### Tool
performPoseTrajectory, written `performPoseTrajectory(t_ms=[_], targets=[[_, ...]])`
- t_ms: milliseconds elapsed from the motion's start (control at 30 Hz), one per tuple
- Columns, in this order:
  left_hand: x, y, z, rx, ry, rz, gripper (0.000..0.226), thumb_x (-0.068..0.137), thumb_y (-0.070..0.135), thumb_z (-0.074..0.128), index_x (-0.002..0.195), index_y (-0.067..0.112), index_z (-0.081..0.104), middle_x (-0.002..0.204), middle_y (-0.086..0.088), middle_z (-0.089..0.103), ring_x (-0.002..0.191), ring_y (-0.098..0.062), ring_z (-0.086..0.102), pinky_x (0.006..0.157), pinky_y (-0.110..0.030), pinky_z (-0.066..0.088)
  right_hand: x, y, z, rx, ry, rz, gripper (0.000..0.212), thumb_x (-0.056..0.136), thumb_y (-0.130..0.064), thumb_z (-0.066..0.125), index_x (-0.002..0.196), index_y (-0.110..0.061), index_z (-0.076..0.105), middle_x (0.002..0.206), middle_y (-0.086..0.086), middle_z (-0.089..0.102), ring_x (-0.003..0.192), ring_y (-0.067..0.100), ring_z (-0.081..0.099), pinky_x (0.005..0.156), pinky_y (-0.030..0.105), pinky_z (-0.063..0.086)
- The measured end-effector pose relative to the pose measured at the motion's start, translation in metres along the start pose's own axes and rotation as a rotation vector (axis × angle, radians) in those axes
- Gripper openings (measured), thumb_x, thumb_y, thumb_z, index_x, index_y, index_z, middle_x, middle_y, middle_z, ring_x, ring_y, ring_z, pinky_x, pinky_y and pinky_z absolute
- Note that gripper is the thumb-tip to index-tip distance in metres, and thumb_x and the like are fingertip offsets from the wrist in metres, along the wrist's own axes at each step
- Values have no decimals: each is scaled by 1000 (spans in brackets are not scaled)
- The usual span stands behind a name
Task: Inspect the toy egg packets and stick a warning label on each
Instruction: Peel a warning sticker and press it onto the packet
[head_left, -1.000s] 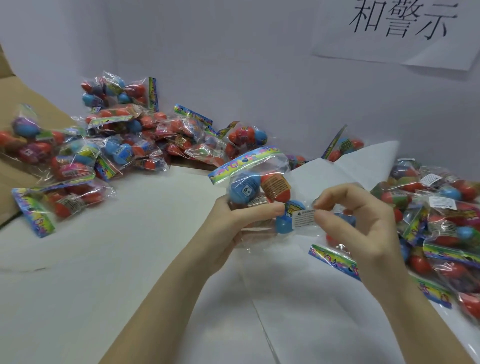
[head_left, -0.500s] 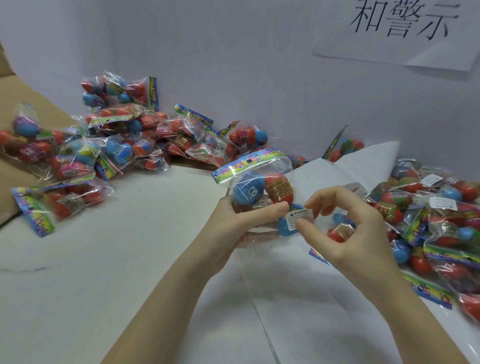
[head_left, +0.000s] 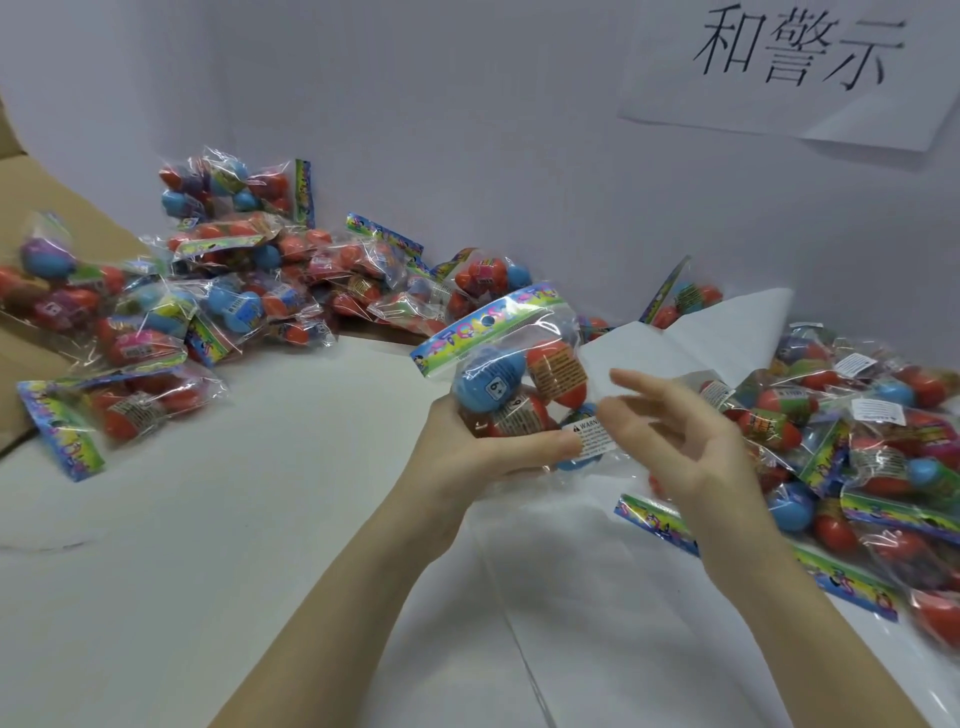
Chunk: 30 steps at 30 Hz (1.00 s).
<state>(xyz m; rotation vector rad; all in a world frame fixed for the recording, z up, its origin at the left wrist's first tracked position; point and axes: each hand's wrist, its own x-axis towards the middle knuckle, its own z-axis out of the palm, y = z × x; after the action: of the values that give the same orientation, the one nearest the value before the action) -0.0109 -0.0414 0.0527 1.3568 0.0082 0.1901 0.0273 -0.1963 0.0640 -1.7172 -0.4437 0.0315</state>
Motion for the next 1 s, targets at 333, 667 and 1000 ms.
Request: performPoseTrajectory(t_ms=[333,667,1000], targets=[[1,-1,-1,-22,-5,-17,29,50,7,78,75,23,76,80,-4,75,74,-18,72,59,-20,53,2,2,0,261,-195,162,35,69,-45,51,65,-21,77,69,3,73,60,14,68,53,19,52],[-1,-1,-8,154,-141,-27,59,51,36,84,104,17,64,79,2,74,73,-13,71,60,-20,53,4,-9,-20,132,-406,159,27,59,-39,67,74,-19,77,75,7,73,61,23,68,53,20,52],[14,-2,-31,67,729,93,22,91,31,54,76,18,64,61,3,66,57,-11,63,52,-18,48,13,6,-20,-15,108,129,78,77,-48,65,142,-21,32,127,-13,53,111,18,58,96,36,45]])
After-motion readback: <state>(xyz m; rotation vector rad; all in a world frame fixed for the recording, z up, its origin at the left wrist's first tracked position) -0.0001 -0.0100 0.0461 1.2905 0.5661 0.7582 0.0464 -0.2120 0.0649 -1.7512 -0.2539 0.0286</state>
